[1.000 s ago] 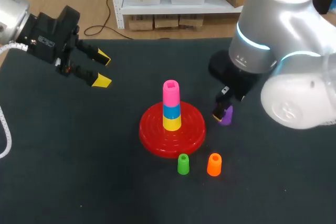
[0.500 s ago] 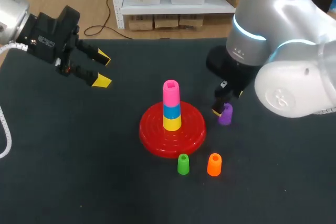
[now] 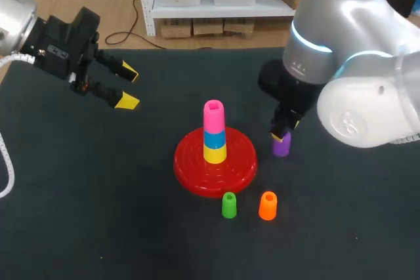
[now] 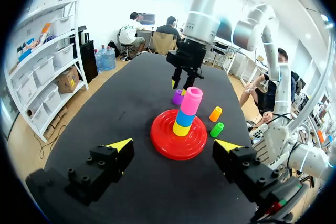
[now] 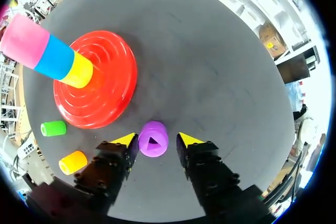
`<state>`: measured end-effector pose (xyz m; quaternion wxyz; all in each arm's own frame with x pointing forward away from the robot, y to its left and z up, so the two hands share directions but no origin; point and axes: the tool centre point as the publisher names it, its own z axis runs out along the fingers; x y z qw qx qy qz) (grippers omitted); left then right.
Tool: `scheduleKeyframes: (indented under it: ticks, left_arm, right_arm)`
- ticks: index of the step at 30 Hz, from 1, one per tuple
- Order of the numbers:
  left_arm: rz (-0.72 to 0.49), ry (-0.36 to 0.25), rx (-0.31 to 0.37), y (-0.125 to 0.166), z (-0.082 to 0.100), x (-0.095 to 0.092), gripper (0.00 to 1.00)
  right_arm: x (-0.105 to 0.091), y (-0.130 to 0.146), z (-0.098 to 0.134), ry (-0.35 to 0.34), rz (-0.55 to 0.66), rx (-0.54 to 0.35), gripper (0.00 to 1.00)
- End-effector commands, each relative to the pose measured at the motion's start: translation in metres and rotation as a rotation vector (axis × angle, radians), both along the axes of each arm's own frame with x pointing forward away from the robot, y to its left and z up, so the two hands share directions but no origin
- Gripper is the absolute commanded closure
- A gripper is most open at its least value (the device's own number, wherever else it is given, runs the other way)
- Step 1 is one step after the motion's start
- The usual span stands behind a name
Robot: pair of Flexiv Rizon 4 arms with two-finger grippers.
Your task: Pick up and stack the cylinders on the red base in this order: pink,purple,orange,green
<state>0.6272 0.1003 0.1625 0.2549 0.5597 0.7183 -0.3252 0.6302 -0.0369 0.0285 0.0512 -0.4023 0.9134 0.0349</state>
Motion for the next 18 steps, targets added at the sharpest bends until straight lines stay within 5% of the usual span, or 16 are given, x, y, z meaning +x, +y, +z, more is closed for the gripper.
scheduleKeyframes:
  ticks: [1, 7, 18]
  left_arm:
    - [0.0, -0.003, -0.002, 0.0006, -0.0008, -0.0004, 0.0]
    - [0.0, -0.003, -0.002, 0.0006, -0.0008, -0.0004, 0.0]
    - [0.0, -0.003, -0.002, 0.0006, -0.0008, -0.0004, 0.0]
  right_arm:
    - [-0.0008, 0.0011, 0.0, -0.002, 0.003, 0.004, 0.54]
    - [-0.001, 0.0025, 0.0007, 0.006, 0.007, 0.015, 0.63]
    - [-0.0028, 0.0011, -0.0008, 0.008, 0.003, 0.011, 0.65]
